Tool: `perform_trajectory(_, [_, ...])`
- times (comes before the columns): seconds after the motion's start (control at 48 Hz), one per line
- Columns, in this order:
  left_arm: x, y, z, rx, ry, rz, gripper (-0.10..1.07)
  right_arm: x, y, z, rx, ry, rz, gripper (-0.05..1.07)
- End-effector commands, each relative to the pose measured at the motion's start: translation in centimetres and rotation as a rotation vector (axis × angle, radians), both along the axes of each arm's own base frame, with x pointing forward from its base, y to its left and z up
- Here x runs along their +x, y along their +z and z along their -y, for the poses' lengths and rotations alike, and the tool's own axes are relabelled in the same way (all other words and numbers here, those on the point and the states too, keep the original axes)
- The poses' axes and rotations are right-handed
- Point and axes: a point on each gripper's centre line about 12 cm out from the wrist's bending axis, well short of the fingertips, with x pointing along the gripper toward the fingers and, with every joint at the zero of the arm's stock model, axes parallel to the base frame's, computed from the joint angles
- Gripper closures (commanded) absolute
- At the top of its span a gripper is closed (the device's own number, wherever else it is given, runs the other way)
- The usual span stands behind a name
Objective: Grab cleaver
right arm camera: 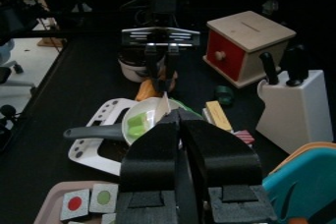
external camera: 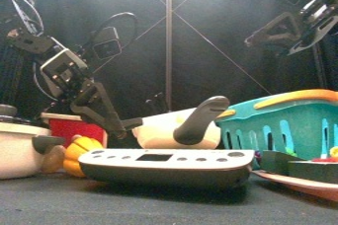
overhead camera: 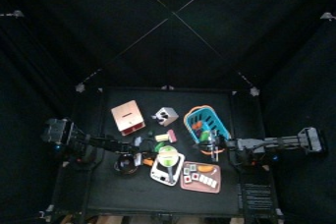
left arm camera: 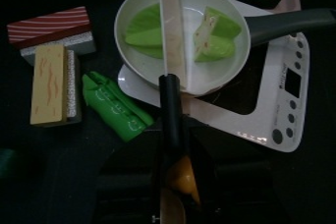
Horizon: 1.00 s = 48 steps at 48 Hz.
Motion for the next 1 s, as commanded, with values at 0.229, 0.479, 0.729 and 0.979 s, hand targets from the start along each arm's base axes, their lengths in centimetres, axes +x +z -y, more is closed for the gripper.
perform_trajectory(0.229, [1.0,2.8,0.4,-0.004,-0.010,0.090,0.47,0.2,0.7,0.0,-0.001,-0.001,0.025,1.02])
perform_trajectory(0.479, [0.0,4.6,1.0,-0.010,-0.030,0.144,0.47,0.2,0.8,0.0,-0.001,-0.001,0.026,1.02])
perform_trajectory(0.729, [-0.3,4.7,1.7,-0.013,-0.051,0.147,0.47,0.2,0.7,-0.1,0.001,0.003,0.023,1.02])
perform_trajectory(0.979, [-0.3,4.7,1.6,-0.012,-0.050,0.147,0.47,0.2,0.7,0.0,0.006,0.000,0.023,1.02])
